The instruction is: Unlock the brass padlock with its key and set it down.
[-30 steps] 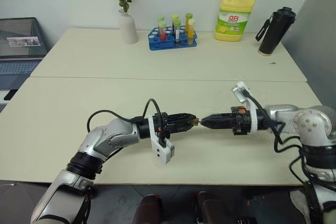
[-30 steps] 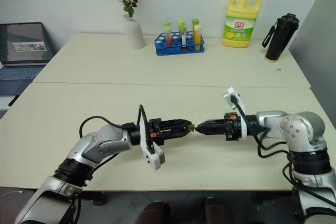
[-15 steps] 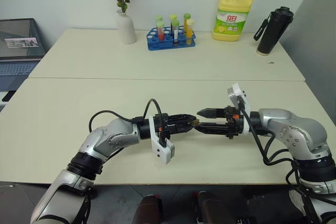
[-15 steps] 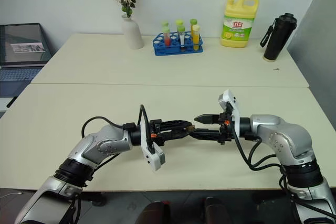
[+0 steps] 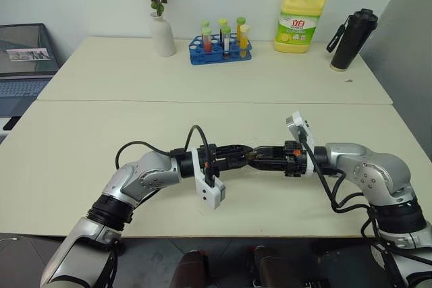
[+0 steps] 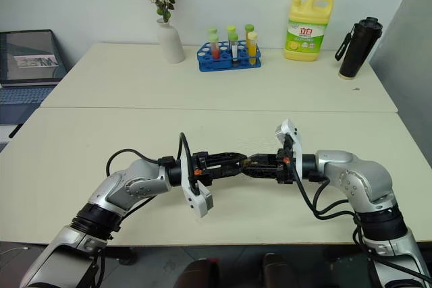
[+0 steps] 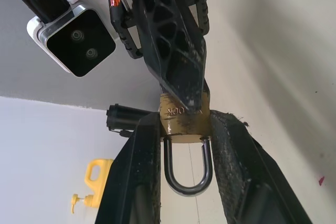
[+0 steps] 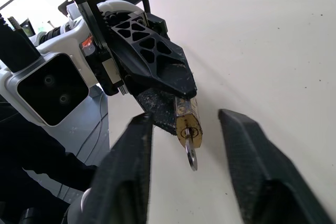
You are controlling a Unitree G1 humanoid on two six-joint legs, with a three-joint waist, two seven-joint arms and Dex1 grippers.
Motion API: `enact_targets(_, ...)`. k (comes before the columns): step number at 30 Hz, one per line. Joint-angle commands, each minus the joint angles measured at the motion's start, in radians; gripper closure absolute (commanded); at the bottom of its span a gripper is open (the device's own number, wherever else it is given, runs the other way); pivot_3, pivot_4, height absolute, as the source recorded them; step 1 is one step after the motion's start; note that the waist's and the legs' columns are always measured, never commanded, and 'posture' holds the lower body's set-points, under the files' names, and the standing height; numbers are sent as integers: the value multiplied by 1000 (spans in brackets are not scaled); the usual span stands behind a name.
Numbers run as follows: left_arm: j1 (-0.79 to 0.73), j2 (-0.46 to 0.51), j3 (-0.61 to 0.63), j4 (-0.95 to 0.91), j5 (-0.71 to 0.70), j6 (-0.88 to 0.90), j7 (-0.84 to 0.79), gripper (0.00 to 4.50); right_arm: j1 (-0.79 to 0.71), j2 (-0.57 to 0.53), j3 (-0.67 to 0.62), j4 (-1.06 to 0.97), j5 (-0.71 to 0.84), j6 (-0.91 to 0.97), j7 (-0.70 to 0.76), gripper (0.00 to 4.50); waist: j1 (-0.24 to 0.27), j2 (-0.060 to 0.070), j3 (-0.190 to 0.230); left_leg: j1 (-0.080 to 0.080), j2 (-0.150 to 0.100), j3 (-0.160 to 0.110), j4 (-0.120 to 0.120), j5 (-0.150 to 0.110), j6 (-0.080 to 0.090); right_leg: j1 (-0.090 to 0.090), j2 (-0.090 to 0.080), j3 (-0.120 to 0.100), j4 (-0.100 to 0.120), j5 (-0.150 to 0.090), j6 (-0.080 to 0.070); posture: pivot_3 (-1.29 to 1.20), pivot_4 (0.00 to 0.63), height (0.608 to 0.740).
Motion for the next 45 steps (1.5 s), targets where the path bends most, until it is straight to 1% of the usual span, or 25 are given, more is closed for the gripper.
enact_targets(1,-10,-2,2,-21,-21,-5,3,3527,-20,5,-14,-6,10,-5,6,4050,0,0,0,0,0,0,0,0,0,0,0,0,0,0,0,0,150,740)
enact_targets(2,-8,-1,2,-22,-21,-6,3,3527,-21,5,-14,-5,10,-5,6,4359,0,0,0,0,0,0,0,0,0,0,0,0,0,0,0,0,150,740)
enact_targets(9,-3,6,1,-24,-23,-10,1,3527,-24,6,-11,-2,7,-10,19,4367,0,0,0,0,0,0,0,0,0,0,0,0,0,0,0,0,150,740)
enact_targets(12,0,18,-25,-20,-72,-17,-37,3527,-26,5,-6,-2,4,-19,31,4367,0,0,0,0,0,0,0,0,0,0,0,0,0,0,0,0,150,740)
enact_targets(16,5,15,-24,-24,-112,-11,-54,3527,-30,11,-8,-2,2,-21,34,4367,0,0,0,0,0,0,0,0,0,0,0,0,0,0,0,0,150,740)
enact_targets(18,11,16,-20,-33,-149,-1,-71,2776,-30,12,-10,-1,0,-20,35,4367,0,0,0,0,0,0,0,0,0,0,0,0,0,0,0,0,150,740)
enact_targets(22,47,83,-30,-69,-271,15,-159,1644,-33,6,-16,21,-20,-35,32,4367,-3,0,0,0,1,0,0,0,0,0,0,0,0,0,0,0,150,740)
enact_targets(27,121,148,-20,-191,-465,170,-275,100,-40,-2,-24,50,-35,-54,32,4367,-2,0,0,0,1,0,0,0,0,0,-1,0,0,0,0,0,150,740)
enact_targets(28,146,156,-14,-257,-544,270,-300,12,-40,-5,-26,58,-42,-62,34,4367,-2,0,0,0,1,0,0,0,0,0,-1,0,0,0,0,0,150,740)
enact_targets(30,180,163,3,-355,-655,421,-334,0,-40,-9,-28,68,-51,-74,38,4367,-1,0,0,0,1,0,0,0,0,0,-1,0,0,0,0,0,150,740)
enact_targets(31,191,167,13,-399,-704,492,-346,156,-40,-11,-26,70,-58,-82,41,4367,-1,0,0,0,0,0,0,0,0,0,-1,0,0,0,0,0,150,740)
enact_targets(33,194,159,52,-462,-811,657,-339,613,-38,-23,-17,67,-74,-105,57,4367,-1,0,0,0,0,0,0,0,0,0,0,0,0,0,0,0,150,740)
enact_targets(34,183,151,78,-476,-869,747,-328,998,-36,-28,-11,63,-83,-119,64,4367,-1,0,0,0,0,0,0,0,0,0,0,0,0,0,0,0,150,740)
enact_targets(35,175,143,99,-486,-906,812,-320,1284,-35,-32,-8,61,-88,-128,68,4367,-1,0,0,0,0,-1,0,0,0,0,1,-1,0,-1,1,0,150,740)
enact_targets(37,137,117,148,-450,-966,931,-307,2023,-34,-33,-2,49,-100,-152,75,4367,-1,0,0,0,1,-1,0,0,0,0,2,-1,0,-3,5,0,150,740)
enact_targets(38,114,103,167,-414,-984,976,-308,2254,-35,-32,-1,38,-103,-162,79,4367,-1,0,0,0,1,-1,0,0,0,0,3,-1,0,-3,5,0,150,740)
enact_targets(41,65,63,190,-325,-985,1030,-349,3241,-39,-27,-7,14,-91,-170,88,4367,-1,0,0,0,1,-1,1,0,0,0,4,0,0,-3,5,0,150,740)
enact_targets(44,26,8,150,-262,-954,1044,-412,4161,-46,-23,-13,1,-76,-159,85,4367,-1,0,0,0,1,-1,1,0,0,0,4,0,0,-3,5,0,150,740)
enact_targets(45,18,-11,130,-247,-937,1038,-438,4473,-49,-22,-13,0,-73,-156,84,4367,-1,0,0,0,0,-1,1,0,0,0,4,0,-1,-1,1,0,150,740)
